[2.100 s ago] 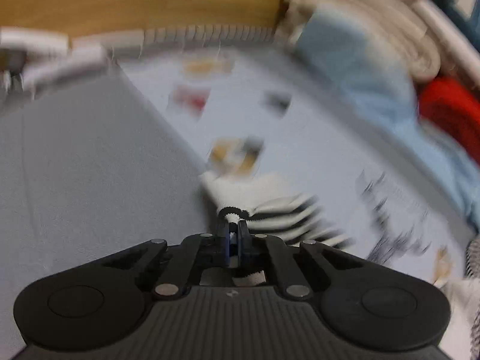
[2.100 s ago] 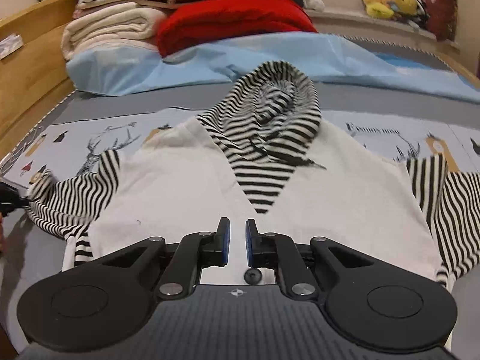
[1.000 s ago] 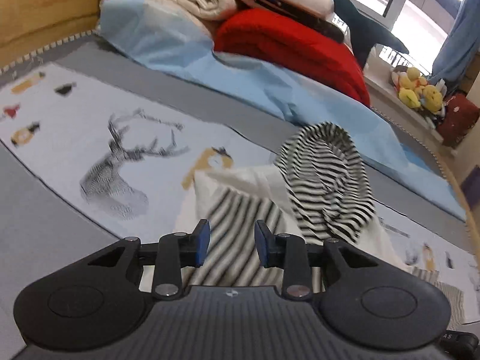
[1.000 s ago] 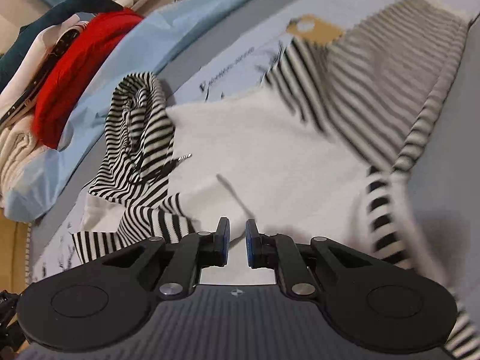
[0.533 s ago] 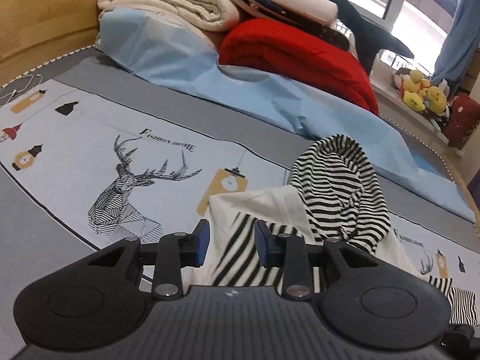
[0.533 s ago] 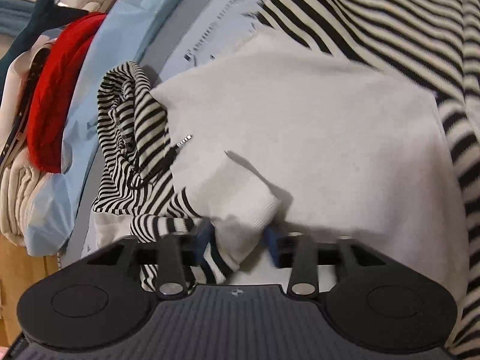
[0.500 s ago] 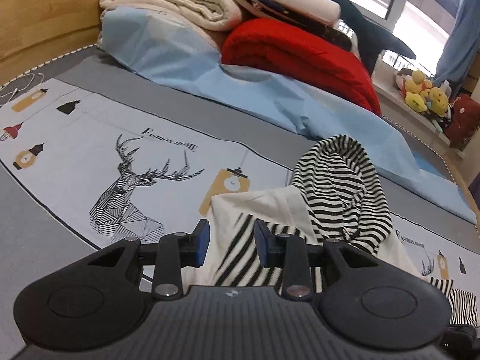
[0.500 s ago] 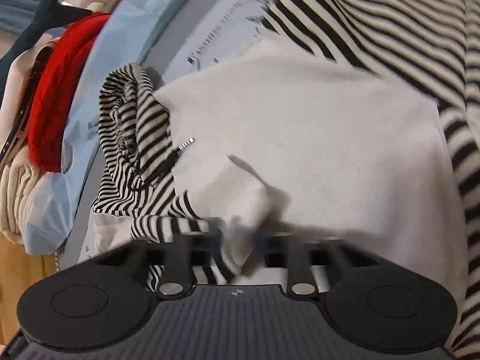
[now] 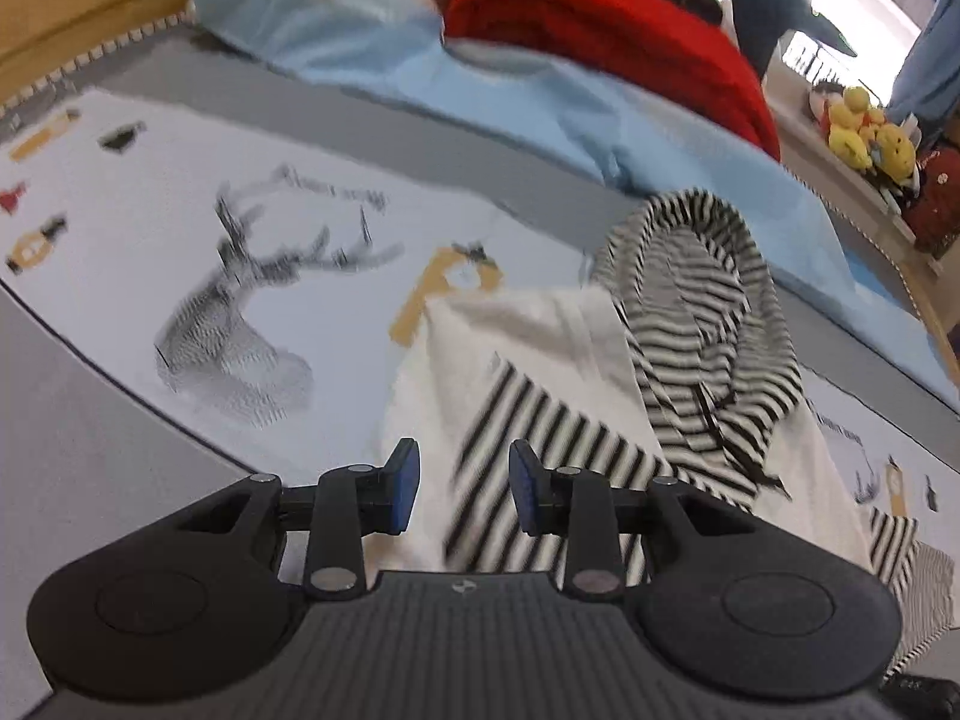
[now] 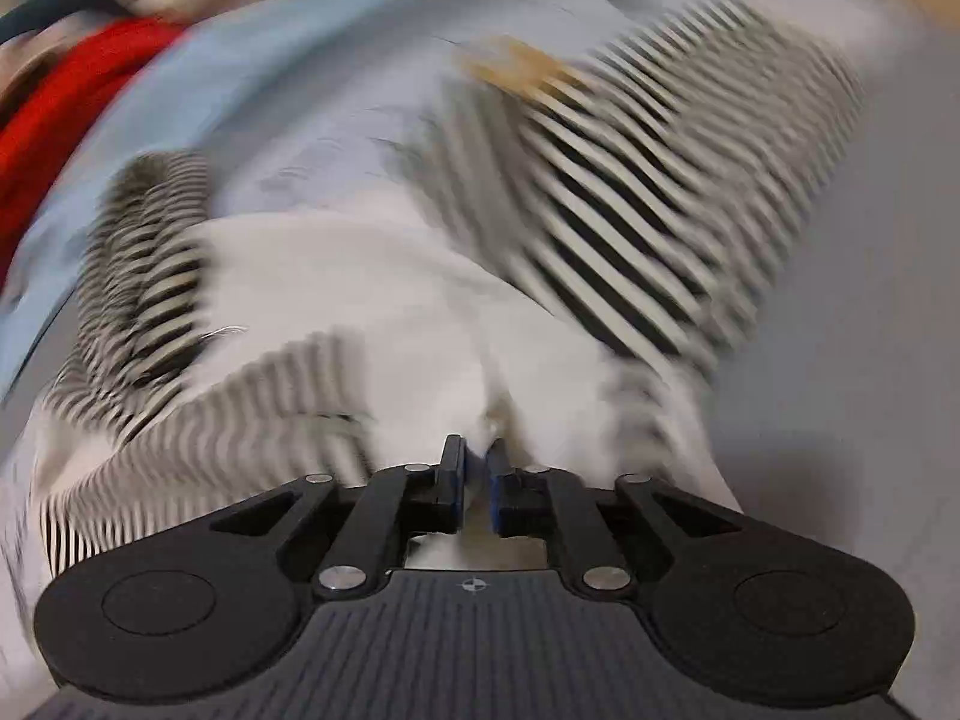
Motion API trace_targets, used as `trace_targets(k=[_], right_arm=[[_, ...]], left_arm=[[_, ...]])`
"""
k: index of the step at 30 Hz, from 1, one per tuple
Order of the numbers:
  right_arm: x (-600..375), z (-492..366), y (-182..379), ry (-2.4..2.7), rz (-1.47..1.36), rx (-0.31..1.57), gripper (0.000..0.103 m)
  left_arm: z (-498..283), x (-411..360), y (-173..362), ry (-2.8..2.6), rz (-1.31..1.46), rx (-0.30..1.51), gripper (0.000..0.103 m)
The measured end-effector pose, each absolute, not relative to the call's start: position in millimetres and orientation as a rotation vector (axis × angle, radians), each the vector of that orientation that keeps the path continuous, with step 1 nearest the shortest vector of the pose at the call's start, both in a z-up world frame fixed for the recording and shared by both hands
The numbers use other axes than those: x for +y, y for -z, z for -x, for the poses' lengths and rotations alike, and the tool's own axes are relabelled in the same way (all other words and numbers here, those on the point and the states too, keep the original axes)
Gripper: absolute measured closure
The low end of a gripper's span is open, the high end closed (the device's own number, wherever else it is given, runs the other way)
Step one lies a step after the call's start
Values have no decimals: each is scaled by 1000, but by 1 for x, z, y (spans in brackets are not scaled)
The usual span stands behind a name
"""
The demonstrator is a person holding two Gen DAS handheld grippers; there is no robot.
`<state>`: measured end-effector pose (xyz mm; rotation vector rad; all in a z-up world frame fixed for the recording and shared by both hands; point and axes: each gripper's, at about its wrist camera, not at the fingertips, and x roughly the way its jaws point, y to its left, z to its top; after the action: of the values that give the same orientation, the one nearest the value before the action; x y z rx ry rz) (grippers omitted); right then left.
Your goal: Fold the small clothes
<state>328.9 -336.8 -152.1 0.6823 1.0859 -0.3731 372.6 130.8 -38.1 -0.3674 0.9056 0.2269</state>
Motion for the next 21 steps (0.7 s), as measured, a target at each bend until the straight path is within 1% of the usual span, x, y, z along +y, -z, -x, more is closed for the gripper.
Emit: trace_targets(k=[2,4,5,6,7,9,10,11,12,13,14,15,16,17,18,21], right_arm=[[-338,-330,144,375,-665,1039,91],[-332,-333,129,311,-635,936,91],[-330,-336,127,260,-640,915,90],[-333,-338,132,222,-655,925,89],[-333,-343,141,203,-670,975,89],[-336,-349,165,244,-667,1126,90],[-341,-345,170,254,-707,1110,93],[-344,-345,167,261,-734,1100,93],[-345,-348,163,263,-734,1101,91],[-347,-348,156,248,-728,1073,87],[-349,-346,151,231,-716,1036,81],[-351,-343,151,224,-707,1028,77],[-353,-344,154,226,-708,1058,70],[-356,-345,163,225,-727,1115,70],[-359,-343,168,204,-760,1132,70],[-359,-340,151,192,-732,1103,70]], left_arm=[[-373,129,44,-209,392,930,68],[-372,126,51,-189,413,954,68],[-371,125,56,-176,429,974,68],[-371,124,64,-165,453,1001,68],[-371,124,73,-160,477,1037,68],[-372,122,98,-178,490,1163,68],[-372,121,109,-198,486,1214,68],[-371,121,114,-217,484,1234,68],[-370,119,114,-230,475,1225,68],[-370,116,110,-229,462,1217,67],[-370,112,106,-217,449,1200,67],[-370,107,105,-198,431,1190,61],[-371,102,108,-192,410,1208,58],[-372,98,113,-200,387,1224,59],[-372,94,112,-212,361,1217,58],[-371,84,97,-223,338,1168,58]])
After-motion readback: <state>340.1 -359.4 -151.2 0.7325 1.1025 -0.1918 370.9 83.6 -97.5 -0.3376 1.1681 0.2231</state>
